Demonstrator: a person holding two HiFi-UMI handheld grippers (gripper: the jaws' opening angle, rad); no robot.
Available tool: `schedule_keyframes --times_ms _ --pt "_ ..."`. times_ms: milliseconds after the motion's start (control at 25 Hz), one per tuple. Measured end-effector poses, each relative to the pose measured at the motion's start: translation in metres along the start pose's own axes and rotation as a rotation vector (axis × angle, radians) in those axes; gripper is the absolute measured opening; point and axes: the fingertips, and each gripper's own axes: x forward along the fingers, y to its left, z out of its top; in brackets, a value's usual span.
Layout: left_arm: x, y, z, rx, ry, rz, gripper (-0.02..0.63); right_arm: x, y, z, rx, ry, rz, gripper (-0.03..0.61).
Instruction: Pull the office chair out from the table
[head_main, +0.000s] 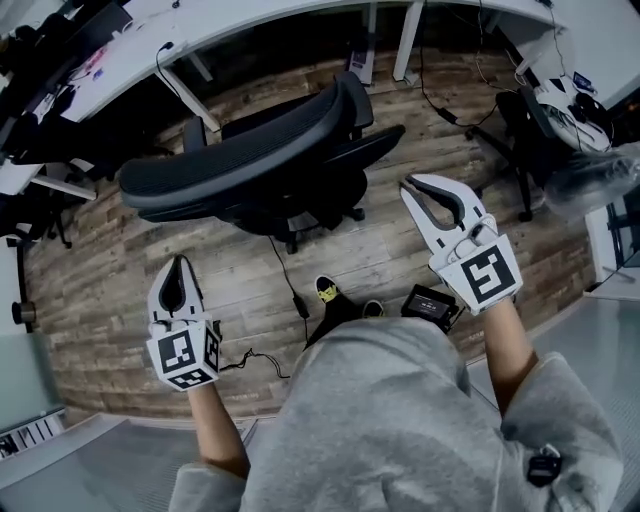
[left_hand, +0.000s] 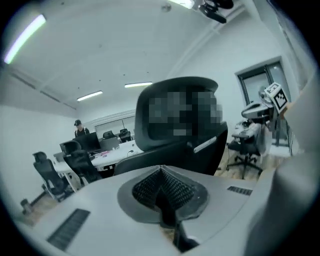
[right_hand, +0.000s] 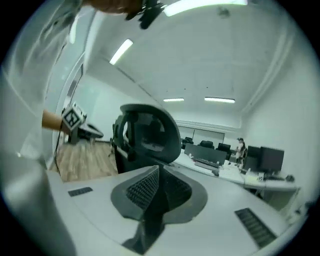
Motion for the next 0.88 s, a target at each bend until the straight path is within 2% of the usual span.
schedule_keyframes --times_ms 80,160,280,520,880 --pt "-0.007 -0.029 0.009 -0.093 -0.024 -0.018 0.012 -0.014 0.008 0.016 0.176 -0.08 0.027 0.044" --pt "-0.013 -0.055 0.016 -0.151 -0.038 -0.039 0.012 -0.024 0.011 0.026 0.31 -0.15 0.03 0.043" --pt "-0.02 -0.086 0.025 -0.173 -0.061 -0.066 0.012 -0.034 0.009 0.026 0.413 -0.184 -0.005 0.035" --pt "-0.035 -0.104 0.028 -0.192 -0.076 -0.062 0.012 -0.051 0.0 0.013 0.422 -0.168 -0.036 0.035" --pt "-0.05 -0.119 0.03 -0.153 -0.074 -0.047 0.012 -0.063 0.006 0.012 0.408 -0.178 -0.015 0.035"
